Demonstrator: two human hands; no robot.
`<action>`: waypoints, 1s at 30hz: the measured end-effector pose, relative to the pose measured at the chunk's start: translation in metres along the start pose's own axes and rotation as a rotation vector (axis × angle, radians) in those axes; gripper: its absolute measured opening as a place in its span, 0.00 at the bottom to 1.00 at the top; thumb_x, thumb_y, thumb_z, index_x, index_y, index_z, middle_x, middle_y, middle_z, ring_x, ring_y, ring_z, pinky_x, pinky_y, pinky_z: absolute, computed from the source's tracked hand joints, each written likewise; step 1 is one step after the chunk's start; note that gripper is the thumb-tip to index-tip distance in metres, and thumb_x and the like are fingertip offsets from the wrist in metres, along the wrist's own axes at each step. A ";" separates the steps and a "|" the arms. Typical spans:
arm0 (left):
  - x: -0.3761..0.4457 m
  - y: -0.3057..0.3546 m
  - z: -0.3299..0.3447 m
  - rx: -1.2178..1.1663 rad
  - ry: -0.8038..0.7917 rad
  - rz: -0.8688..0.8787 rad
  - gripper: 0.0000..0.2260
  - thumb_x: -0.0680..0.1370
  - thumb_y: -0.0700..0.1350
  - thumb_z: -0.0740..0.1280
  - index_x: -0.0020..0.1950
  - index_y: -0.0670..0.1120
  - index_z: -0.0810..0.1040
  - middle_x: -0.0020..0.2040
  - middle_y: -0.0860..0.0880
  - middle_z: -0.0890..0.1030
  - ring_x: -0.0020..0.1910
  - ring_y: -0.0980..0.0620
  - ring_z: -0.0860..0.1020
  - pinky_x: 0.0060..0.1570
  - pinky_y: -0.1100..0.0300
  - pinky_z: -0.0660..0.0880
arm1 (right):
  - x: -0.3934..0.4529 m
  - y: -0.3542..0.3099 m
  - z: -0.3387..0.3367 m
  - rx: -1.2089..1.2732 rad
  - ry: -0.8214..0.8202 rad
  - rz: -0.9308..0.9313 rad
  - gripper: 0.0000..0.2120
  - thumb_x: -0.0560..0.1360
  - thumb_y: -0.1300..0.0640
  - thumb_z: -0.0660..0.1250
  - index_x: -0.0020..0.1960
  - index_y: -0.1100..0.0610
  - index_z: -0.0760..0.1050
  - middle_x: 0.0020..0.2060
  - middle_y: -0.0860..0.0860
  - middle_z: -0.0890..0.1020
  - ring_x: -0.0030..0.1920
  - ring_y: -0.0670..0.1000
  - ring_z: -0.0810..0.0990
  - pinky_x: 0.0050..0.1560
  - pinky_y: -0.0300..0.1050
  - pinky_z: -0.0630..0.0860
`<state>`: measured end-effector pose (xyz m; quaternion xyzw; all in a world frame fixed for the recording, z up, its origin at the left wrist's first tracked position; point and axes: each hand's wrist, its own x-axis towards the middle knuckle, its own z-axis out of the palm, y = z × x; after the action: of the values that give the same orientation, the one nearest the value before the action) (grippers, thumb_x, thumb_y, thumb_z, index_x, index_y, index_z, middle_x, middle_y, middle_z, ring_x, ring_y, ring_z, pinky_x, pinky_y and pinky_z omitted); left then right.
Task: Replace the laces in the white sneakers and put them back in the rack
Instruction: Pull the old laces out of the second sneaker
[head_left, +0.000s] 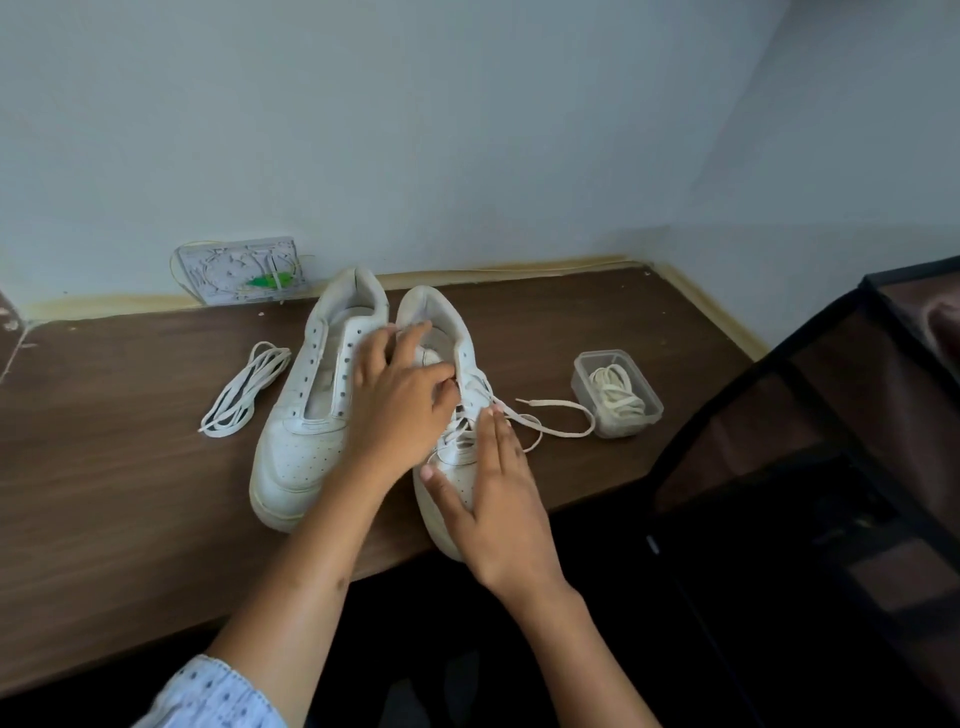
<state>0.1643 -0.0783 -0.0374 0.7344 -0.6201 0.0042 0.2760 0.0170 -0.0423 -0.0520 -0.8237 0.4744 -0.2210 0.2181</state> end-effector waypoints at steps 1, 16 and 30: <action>0.003 -0.001 0.001 -0.078 -0.035 -0.013 0.09 0.80 0.49 0.64 0.52 0.52 0.83 0.76 0.53 0.63 0.74 0.45 0.53 0.72 0.48 0.50 | 0.000 0.000 0.000 0.004 0.001 0.003 0.41 0.80 0.36 0.54 0.79 0.60 0.43 0.80 0.53 0.46 0.78 0.45 0.41 0.73 0.34 0.36; 0.001 -0.005 -0.021 -0.774 0.101 -0.081 0.03 0.70 0.47 0.74 0.37 0.49 0.85 0.64 0.59 0.75 0.68 0.58 0.67 0.66 0.65 0.62 | 0.001 -0.002 0.002 0.005 -0.001 0.032 0.38 0.81 0.39 0.53 0.80 0.59 0.42 0.80 0.52 0.45 0.78 0.45 0.40 0.73 0.33 0.36; 0.000 0.001 -0.017 0.009 -0.010 0.034 0.12 0.81 0.50 0.63 0.63 0.54 0.79 0.80 0.51 0.53 0.75 0.43 0.49 0.73 0.45 0.48 | 0.005 -0.003 0.002 -0.014 -0.005 0.026 0.38 0.81 0.38 0.52 0.80 0.60 0.43 0.80 0.53 0.46 0.78 0.46 0.41 0.74 0.35 0.37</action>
<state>0.1691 -0.0711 -0.0225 0.7249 -0.6339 0.0080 0.2694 0.0227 -0.0448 -0.0515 -0.8195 0.4862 -0.2127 0.2162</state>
